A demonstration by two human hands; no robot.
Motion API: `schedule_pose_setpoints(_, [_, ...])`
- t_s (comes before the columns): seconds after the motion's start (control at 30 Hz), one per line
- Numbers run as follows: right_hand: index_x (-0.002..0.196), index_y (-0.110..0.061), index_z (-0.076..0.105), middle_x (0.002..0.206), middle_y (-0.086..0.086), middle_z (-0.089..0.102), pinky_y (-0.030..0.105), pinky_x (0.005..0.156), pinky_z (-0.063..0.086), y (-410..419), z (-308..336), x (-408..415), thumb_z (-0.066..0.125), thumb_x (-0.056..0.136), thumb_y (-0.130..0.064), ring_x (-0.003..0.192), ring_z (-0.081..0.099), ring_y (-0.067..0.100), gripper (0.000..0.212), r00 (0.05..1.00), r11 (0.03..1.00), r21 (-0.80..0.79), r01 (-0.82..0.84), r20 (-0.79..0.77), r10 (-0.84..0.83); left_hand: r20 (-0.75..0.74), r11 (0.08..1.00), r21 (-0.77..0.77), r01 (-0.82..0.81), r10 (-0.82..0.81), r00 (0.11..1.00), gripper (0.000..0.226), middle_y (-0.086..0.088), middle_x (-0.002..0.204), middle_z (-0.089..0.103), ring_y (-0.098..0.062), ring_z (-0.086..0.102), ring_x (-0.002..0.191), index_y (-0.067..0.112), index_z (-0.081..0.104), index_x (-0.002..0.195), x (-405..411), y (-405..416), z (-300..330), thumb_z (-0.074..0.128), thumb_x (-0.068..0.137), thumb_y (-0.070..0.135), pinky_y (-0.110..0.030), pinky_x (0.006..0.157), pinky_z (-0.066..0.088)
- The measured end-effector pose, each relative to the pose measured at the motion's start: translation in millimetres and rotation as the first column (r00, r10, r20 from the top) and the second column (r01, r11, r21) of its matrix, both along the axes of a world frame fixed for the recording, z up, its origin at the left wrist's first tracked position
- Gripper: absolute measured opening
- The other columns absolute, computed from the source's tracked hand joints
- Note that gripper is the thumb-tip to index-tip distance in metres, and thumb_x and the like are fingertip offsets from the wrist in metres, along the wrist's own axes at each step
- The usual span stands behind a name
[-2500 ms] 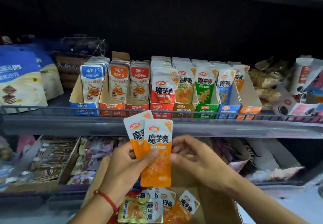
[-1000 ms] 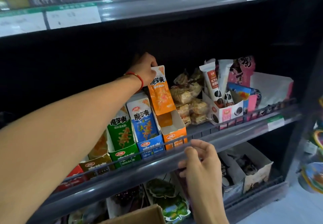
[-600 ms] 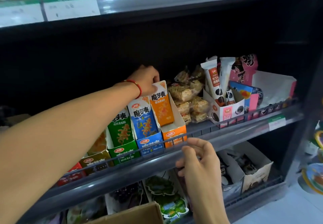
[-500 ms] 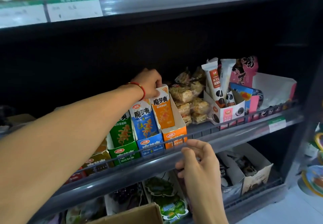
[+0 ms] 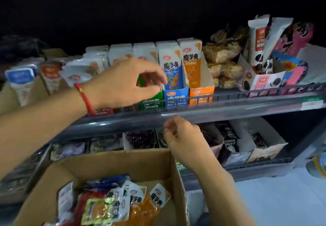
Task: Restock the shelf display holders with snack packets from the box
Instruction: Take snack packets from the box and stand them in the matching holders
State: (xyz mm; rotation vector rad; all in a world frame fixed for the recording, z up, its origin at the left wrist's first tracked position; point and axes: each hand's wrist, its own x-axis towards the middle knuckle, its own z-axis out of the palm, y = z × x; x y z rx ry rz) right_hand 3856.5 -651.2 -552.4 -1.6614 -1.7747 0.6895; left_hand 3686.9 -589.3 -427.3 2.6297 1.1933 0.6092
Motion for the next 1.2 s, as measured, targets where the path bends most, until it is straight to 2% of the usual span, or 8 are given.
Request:
schedule_pose_setpoints(0.13, [0.118, -0.024, 0.058, 0.112, 0.01, 0.07, 0.043, 0.087, 0.054, 4, -25, -35, 0.051, 0.099, -0.029, 0.104, 0.064, 0.036, 0.021, 0.882, 0.934, -0.218, -0.283, 0.324, 0.342, -0.244, 0.926, -0.357, -0.123, 0.035, 0.969, 0.019, 0.025, 0.103, 0.068, 0.008, 0.061, 0.096, 0.042, 0.066, 0.111, -88, -56, -93, 0.067, 0.095, 0.032, -0.011, 0.078, 0.048])
schedule_pose_setpoints(0.27, [0.116, -0.013, 0.064, 0.121, 0.011, 0.069, 0.041, 0.088, 0.056, 6, -69, -73, 0.056, 0.1, -0.025, 0.106, 0.067, 0.03, 0.021, 0.733, 0.833, -0.432, -0.347, 0.429, 0.528, -0.456, 0.747, -0.593, -0.301, -0.003, 0.89, 0.048, 0.018, 0.118, 0.063, 0.001, 0.062, 0.101, 0.039, 0.049, 0.141, -152, -76, -176, 0.066, 0.097, 0.036, -0.019, 0.088, 0.054])
schedule_pose_setpoints(0.37, [0.128, -0.014, 0.061, 0.133, 0.01, 0.062, 0.037, 0.091, 0.049, 6, -107, -96, 0.057, 0.101, -0.028, 0.119, 0.061, 0.03, 0.03, 0.622, 0.745, -0.569, -0.347, 0.455, 0.637, -0.53, 0.694, -0.62, -0.366, -0.026, 0.848, 0.048, 0.008, 0.129, 0.064, -0.006, 0.061, 0.106, 0.032, 0.049, 0.143, -176, -73, -203, 0.064, 0.098, 0.036, -0.014, 0.084, 0.049])
schedule_pose_setpoints(0.5, [0.152, -0.021, 0.04, 0.155, 0.012, 0.044, 0.043, 0.108, 0.045, 8, -157, -114, 0.065, 0.096, -0.014, 0.136, 0.048, 0.033, 0.062, 0.407, 0.629, -0.679, -0.378, 0.489, 0.772, -0.621, 0.705, -0.6, -0.378, -0.114, 0.776, 0.038, -0.002, 0.131, 0.063, -0.02, 0.059, 0.115, 0.023, 0.055, 0.138, -185, -57, -224, 0.058, 0.1, 0.03, -0.02, 0.079, 0.036])
schedule_pose_setpoints(0.67, [0.164, -0.025, 0.011, 0.172, -0.003, 0.002, 0.042, 0.123, 0.026, 18, -195, -122, 0.074, 0.09, -0.008, 0.156, 0.018, 0.026, 0.099, 0.22, 0.581, -0.666, -0.468, 0.549, 0.806, -0.543, 0.7, -0.644, -0.308, -0.135, 0.829, 0.041, -0.001, 0.134, 0.062, -0.019, 0.058, 0.112, 0.021, 0.052, 0.142, -181, -45, -227, 0.054, 0.103, 0.034, -0.022, 0.084, 0.039])
schedule_pose_setpoints(0.83, [0.159, -0.024, 0.027, 0.166, 0.002, 0.024, 0.04, 0.118, 0.022, 25, -212, -117, 0.082, 0.081, -0.021, 0.151, 0.024, 0.025, 0.096, 0.28, 0.655, -0.587, -0.475, 0.605, 0.746, -0.49, 0.714, -0.647, -0.268, -0.12, 0.863, 0.041, -0.002, 0.129, 0.064, -0.017, 0.054, 0.104, 0.02, 0.051, 0.143, -185, -45, -224, 0.054, 0.103, 0.03, -0.031, 0.091, 0.045])
schedule_pose_setpoints(1.0, [0.148, -0.02, 0.043, 0.151, 0.009, 0.042, 0.038, 0.115, 0.032, 25, -216, -107, 0.086, 0.077, -0.038, 0.14, 0.038, 0.029, 0.085, 0.369, 0.707, -0.619, -0.342, 0.603, 0.707, -0.483, 0.71, -0.654, -0.26, -0.128, 0.866, 0.051, -0.004, 0.13, 0.062, -0.014, 0.05, 0.097, 0.029, 0.039, 0.15, -188, -47, -223, 0.056, 0.101, 0.031, -0.031, 0.089, 0.048])
schedule_pose_setpoints(1.2, [0.137, -0.024, 0.056, 0.139, 0.007, 0.054, 0.034, 0.103, 0.042, 34, -160, -100, 0.078, 0.086, -0.041, 0.128, 0.051, 0.027, 0.058, 0.524, 0.724, -0.641, -0.254, 0.538, 0.661, -0.385, 0.759, -0.609, -0.229, -0.031, 0.922, 0.051, -0.006, 0.133, 0.061, -0.024, 0.057, 0.118, 0.025, 0.046, 0.147, -180, -47, -218, 0.06, 0.098, 0.032, -0.037, 0.097, 0.05])
